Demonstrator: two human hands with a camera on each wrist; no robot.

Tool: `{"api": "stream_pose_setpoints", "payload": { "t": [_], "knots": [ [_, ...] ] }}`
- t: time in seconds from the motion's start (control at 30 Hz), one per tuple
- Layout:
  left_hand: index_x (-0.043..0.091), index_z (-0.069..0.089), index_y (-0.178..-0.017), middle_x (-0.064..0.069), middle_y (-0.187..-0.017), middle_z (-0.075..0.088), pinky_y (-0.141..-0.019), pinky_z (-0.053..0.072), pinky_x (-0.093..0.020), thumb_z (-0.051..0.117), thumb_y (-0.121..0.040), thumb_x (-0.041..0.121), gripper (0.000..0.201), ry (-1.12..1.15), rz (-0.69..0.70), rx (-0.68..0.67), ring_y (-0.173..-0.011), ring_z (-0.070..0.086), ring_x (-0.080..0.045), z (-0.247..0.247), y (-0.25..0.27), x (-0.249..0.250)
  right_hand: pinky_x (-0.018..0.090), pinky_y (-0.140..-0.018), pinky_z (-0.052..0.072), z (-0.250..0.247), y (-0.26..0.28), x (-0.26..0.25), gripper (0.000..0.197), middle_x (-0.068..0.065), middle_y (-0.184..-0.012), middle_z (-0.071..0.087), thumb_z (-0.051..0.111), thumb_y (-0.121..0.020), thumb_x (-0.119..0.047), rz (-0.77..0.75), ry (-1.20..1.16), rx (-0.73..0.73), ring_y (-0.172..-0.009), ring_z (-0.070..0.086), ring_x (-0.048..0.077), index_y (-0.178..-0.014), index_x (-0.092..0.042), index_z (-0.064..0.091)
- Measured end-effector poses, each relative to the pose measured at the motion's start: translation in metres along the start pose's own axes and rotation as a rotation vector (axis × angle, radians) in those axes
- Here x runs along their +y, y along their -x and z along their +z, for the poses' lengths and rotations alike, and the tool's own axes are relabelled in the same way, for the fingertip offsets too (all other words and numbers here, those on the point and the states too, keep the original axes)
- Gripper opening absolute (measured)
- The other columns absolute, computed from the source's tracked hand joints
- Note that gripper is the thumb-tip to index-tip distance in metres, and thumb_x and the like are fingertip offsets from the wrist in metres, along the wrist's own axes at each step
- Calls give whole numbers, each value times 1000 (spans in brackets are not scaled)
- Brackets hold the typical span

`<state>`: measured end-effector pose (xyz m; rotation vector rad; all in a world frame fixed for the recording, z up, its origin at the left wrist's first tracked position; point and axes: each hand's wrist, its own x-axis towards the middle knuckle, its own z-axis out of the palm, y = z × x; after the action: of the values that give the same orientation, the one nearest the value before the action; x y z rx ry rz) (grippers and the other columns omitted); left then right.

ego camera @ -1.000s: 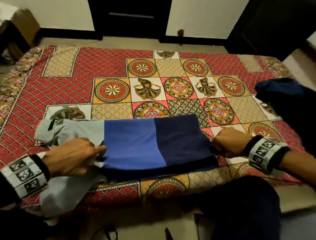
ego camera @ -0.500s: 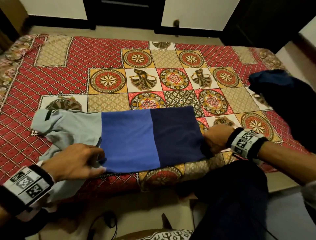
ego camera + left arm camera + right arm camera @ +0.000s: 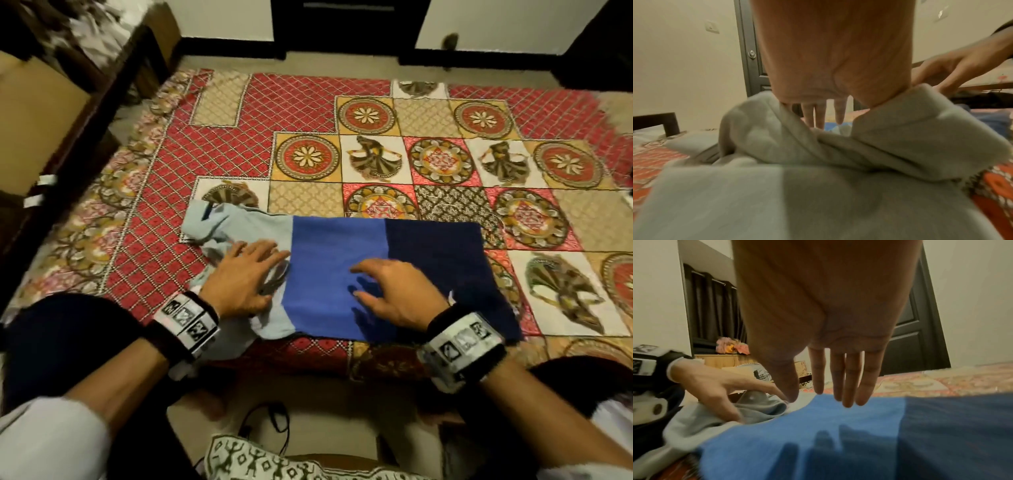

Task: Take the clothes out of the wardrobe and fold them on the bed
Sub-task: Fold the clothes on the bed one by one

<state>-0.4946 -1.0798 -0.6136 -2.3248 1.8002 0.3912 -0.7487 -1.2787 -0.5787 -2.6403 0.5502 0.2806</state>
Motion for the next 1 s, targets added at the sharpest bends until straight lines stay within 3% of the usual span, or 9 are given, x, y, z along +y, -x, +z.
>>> {"api": "stream_pose_setpoints", "payload": {
  "t": [0.07, 0.2, 0.3, 0.43, 0.5, 0.57, 0.67, 0.9, 1.0],
  "knots": [
    [23, 49, -142, -7, -134, 57, -110, 31, -48, 38, -72, 65, 83, -3, -47, -73, -122, 57, -29, 3, 1, -4, 45, -110, 44, 29, 0, -14, 61, 3, -160, 44, 60, -100, -48, -9, 1, -77, -141, 47, 26, -154, -25, 44],
    [24, 58, -103, -1, -93, 72, -90, 40, -38, 37, -70, 78, 67, 123, -162, 33, -90, 66, -26, -17, 17, -18, 52, -114, 39, 60, 5, -20, 70, 10, -167, 27, 57, -100, -50, -70, 104, -115, -149, 33, 32, -160, -24, 32],
    [26, 65, -96, 3, -89, 73, -75, 49, -33, 51, -58, 88, 73, 392, -264, -291, -84, 66, -22, -27, 46, -51, 53, -111, 40, 66, 3, -19, 72, 11, -167, 27, 57, -98, -51, -78, 139, -101, -149, 32, 34, -161, -25, 31],
    [23, 78, -69, -4, -71, 75, -66, 52, -28, 71, -72, 77, 55, 692, -380, -665, -65, 69, -17, -37, 72, -72, 54, -106, 43, 64, -4, -23, 69, 12, -162, 35, 51, -90, -49, -82, 130, -101, -144, 38, 35, -155, -27, 42],
    [13, 79, -75, -12, -71, 75, -71, 59, -33, 60, -77, 77, 68, 776, -474, -585, -66, 72, -25, -35, 74, -79, 52, -103, 45, 67, -5, -30, 63, 9, -158, 42, 51, -88, -45, -103, 33, -65, -140, 44, 32, -149, -27, 51],
    [9, 77, -82, -13, -76, 76, -78, 60, -41, 46, -79, 82, 79, 738, -608, -300, -70, 73, -31, -30, 64, -82, 50, -104, 46, 72, -4, -41, 62, 5, -158, 45, 55, -87, -41, -156, -76, -7, -140, 46, 28, -147, -27, 53],
    [13, 69, -102, -12, -93, 72, -81, 58, -43, 52, -89, 74, 65, 588, -670, 39, -84, 69, -31, -26, 39, -82, 43, -107, 42, 84, -1, -66, 68, 3, -160, 43, 66, -87, -40, -276, -144, 40, -142, 43, 23, -151, -24, 48],
    [16, 69, -89, -8, -90, 70, -63, 45, -30, 77, -82, 20, 11, 631, -751, 46, -83, 63, -25, -18, 22, -94, 46, -113, 35, 101, 1, -90, 71, 0, -165, 34, 67, -83, -41, -452, 17, -79, -151, 31, 30, -148, -28, 44],
    [17, 67, -90, -10, -91, 70, -77, 58, -41, 78, -80, 20, 14, 555, -805, -59, -85, 65, -27, -14, 37, -113, 45, -116, 30, 97, -2, -82, 68, -4, -165, 35, 65, -85, -38, -447, -30, -120, -154, 27, 25, -149, -30, 44]
  ]
}}
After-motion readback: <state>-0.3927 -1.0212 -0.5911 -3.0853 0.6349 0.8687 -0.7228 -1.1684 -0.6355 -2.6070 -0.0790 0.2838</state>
